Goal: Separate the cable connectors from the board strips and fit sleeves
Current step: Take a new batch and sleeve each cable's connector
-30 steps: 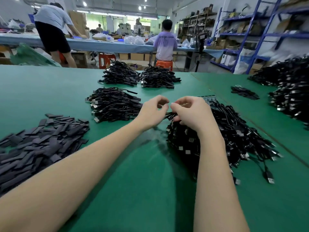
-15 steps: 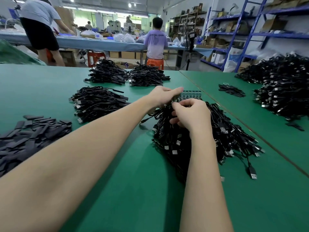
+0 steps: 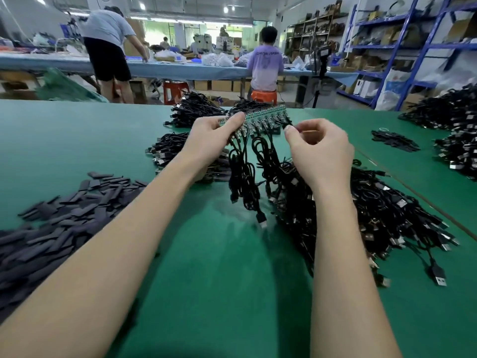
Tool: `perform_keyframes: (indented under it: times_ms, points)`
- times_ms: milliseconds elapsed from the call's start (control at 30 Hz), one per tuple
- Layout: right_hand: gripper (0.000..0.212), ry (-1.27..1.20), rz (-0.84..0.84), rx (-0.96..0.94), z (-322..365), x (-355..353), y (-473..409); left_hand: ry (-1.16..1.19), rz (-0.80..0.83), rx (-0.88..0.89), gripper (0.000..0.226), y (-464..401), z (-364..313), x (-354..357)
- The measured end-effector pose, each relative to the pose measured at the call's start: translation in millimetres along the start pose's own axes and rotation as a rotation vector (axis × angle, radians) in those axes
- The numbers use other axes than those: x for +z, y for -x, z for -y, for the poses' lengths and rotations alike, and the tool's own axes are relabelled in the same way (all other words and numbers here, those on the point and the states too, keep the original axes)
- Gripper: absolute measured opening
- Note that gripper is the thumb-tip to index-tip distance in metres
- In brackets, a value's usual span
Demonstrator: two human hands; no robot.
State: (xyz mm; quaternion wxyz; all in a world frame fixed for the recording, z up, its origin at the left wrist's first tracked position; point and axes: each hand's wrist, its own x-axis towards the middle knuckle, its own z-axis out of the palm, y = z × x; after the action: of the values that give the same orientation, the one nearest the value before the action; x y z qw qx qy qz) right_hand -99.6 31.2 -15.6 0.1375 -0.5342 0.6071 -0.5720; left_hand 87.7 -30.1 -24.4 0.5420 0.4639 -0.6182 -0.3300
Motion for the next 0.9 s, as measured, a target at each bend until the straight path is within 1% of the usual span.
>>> perform_keyframes:
  times_ms: [67,100,167,200,267,300,367,400,433,467,500,533,567,600,633,667,700,833,900]
  points:
    - [0.028,0.049,0.015,-0.075,8,9,4,-0.001,-0.006,-0.017,0.052,14,-3,-23]
    - [0.033,0.055,0.055,-0.096,12,13,5,0.008,-0.011,-0.033,0.055,21,-4,-34]
    - [0.042,0.01,0.201,-0.068,17,19,7,0.055,-0.008,-0.072,0.062,34,-5,-53]
    - [0.046,-0.025,0.307,-0.026,18,21,8,0.073,0.003,-0.094,0.059,40,-6,-61]
    - [0.057,-0.105,0.552,0.112,18,23,8,0.116,0.025,-0.147,0.042,49,-7,-75]
    - [0.063,-0.161,0.67,0.189,15,23,7,0.151,0.042,-0.193,0.039,53,-6,-80]
    - [0.075,-0.285,0.848,0.334,9,23,7,0.199,0.105,-0.305,0.044,56,-3,-89]
    - [0.077,-0.305,0.913,0.381,6,23,9,0.205,0.148,-0.355,0.042,58,1,-93]
    - [0.073,-0.297,0.965,0.412,2,24,11,0.186,0.2,-0.394,0.039,60,7,-95]
    - [0.064,-0.282,1.01,0.441,-3,27,15,0.134,0.249,-0.431,0.04,63,14,-94]
    - [0.054,-0.256,1.048,0.471,-10,31,18,0.052,0.275,-0.464,0.048,67,22,-93]
    - [0.048,-0.217,1.069,0.505,-16,37,24,-0.036,0.276,-0.487,0.059,70,32,-91]
    - [0.047,-0.166,1.059,0.534,-23,44,28,-0.104,0.243,-0.496,0.066,72,43,-90]
    - [0.05,-0.117,1.023,0.553,-31,52,32,-0.142,0.204,-0.493,0.063,72,53,-90]
    - [0.051,-0.074,0.973,0.549,-38,60,33,-0.174,0.173,-0.473,0.053,73,60,-90]
    - [0.048,-0.061,0.924,0.525,-42,65,35,-0.206,0.157,-0.457,0.042,74,64,-91]
    - [0.044,-0.066,0.878,0.495,-45,69,36,-0.222,0.162,-0.446,0.037,73,68,-92]
    - [0.036,-0.158,0.704,0.425,-44,79,38,-0.328,0.208,-0.404,0.042,72,66,-102]
    - [0.021,-0.22,0.639,0.421,-43,82,40,-0.443,0.232,-0.311,0.039,68,62,-104]
